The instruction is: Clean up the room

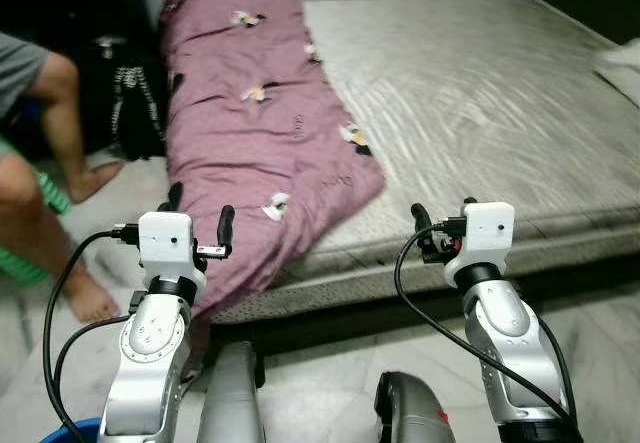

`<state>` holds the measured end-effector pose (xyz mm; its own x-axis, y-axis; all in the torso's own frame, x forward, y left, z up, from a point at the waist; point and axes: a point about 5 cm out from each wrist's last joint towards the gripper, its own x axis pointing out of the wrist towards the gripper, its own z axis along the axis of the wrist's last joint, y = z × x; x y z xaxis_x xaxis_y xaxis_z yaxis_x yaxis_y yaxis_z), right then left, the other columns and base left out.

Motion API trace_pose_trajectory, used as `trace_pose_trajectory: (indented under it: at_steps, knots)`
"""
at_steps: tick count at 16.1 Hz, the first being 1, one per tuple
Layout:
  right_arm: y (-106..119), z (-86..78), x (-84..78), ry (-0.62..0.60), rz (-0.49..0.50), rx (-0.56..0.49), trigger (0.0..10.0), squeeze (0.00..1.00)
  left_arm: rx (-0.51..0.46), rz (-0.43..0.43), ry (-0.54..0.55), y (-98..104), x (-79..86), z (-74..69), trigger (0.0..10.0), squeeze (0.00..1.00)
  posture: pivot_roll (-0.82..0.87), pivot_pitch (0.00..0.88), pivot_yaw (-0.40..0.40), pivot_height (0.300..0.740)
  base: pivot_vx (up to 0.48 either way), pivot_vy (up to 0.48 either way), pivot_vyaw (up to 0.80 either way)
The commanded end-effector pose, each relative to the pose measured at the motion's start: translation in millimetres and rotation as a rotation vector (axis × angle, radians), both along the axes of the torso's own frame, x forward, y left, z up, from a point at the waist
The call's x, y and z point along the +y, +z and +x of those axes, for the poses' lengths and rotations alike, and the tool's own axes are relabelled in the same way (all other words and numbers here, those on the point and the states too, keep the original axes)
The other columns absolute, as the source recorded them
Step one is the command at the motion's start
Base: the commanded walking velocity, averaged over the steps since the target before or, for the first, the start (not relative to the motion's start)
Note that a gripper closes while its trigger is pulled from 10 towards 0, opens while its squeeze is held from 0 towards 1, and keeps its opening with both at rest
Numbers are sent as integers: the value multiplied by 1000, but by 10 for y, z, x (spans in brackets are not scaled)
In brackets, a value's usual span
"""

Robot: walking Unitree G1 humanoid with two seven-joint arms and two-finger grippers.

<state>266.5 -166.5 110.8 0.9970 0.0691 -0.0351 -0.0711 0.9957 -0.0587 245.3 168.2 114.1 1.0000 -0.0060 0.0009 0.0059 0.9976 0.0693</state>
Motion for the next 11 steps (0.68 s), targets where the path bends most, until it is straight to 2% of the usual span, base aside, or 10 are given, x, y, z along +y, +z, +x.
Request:
trace_pose_trajectory:
  at_steps: [1, 2, 5, 11]
  knots:
    - [32, 15, 4, 8, -7, -11, 10000, 0, -17, -1, 1, 41, 0, 5, 10000, 0, 2, 0, -22, 606, 341, 0, 0]
    - [36, 15, 8, 14, -14, -14, 10000, 0, -16, -1, 0, 39, -2, 6, 10000, 0, 1, 0, -22, 606, 337, 0, 0]
    - [38, 10, 15, 14, -19, -15, 10000, 0, -14, -2, -2, 38, 0, 15, 10000, 0, 0, 0, -22, 606, 339, 0, 800]
    - [31, 10, 7, 9, -10, -13, 10000, 0, -7, -6, -2, 27, -6, 16, 10000, 0, 0, 0, -22, 606, 318, 0, 0]
